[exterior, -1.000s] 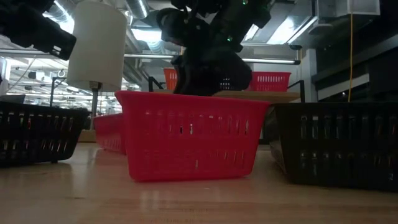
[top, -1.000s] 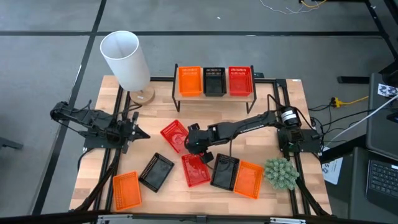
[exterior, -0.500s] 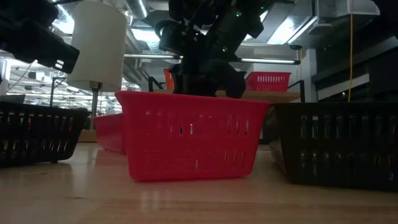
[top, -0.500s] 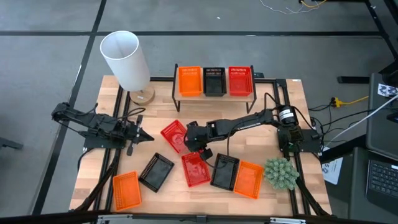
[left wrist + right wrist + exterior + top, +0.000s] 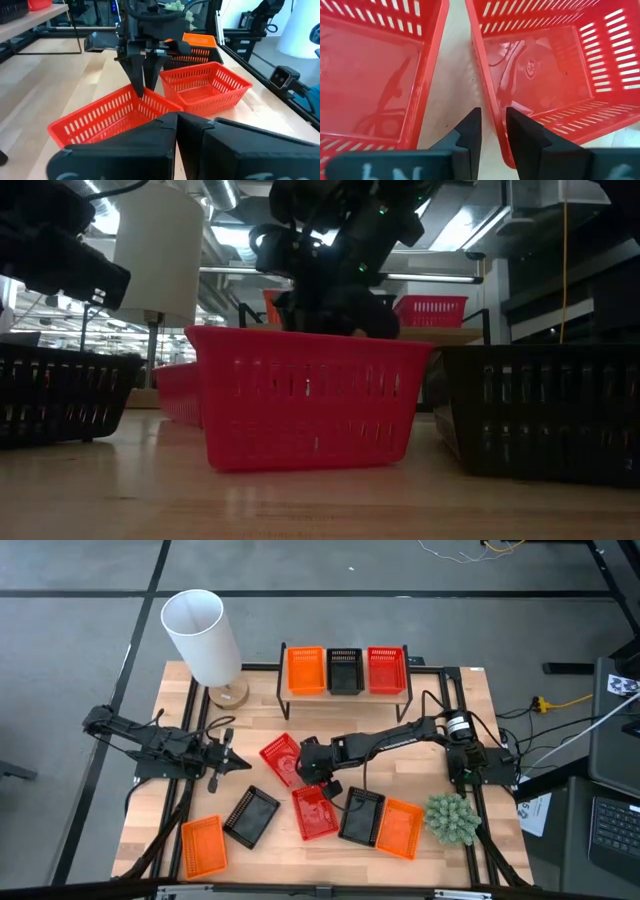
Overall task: Stack baskets on shelf by color
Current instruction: Stack the left red basket on the red basket on the top shelf
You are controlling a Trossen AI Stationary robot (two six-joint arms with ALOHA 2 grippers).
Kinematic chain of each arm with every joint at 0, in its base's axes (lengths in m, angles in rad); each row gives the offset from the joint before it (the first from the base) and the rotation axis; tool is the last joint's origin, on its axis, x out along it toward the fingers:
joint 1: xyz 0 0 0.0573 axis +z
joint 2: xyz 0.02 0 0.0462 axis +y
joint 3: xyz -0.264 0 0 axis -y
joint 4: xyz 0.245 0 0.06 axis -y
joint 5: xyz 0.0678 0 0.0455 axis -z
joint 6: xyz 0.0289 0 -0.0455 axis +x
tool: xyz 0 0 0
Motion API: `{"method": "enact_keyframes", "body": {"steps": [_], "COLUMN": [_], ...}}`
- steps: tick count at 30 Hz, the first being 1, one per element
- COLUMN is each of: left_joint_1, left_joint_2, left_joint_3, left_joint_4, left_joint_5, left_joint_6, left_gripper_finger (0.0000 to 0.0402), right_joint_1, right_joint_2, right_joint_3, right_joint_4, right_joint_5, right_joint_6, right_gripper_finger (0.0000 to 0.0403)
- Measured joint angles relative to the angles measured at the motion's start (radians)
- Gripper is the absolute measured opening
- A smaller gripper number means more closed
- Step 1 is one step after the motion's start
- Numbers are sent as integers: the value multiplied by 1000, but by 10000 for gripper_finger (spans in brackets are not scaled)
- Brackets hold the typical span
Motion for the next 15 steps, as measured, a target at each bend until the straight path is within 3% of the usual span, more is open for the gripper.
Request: {"method": "enact_keyframes", "body": {"steps": [4, 9, 15], "left_joint_1": [0, 0, 0], "left_joint_2": [0, 0, 1], "left_joint_3": [0, 0, 0], "left_joint_4": [0, -2, -3], "left_joint_5": [-1, -7, -11], "left_joint_6": [-1, -12, -24], "left_gripper_finger": [0, 0, 0], "right_joint_1": [0, 0, 7], "right_joint_2": [0, 0, 0], "right_joint_3": [0, 0, 0], "right_joint_4": [-11, -16, 1], "right_joint_5": [0, 3, 3], "right_joint_6": [36, 55, 54], "right_gripper_finger": [74, 12, 6]}}
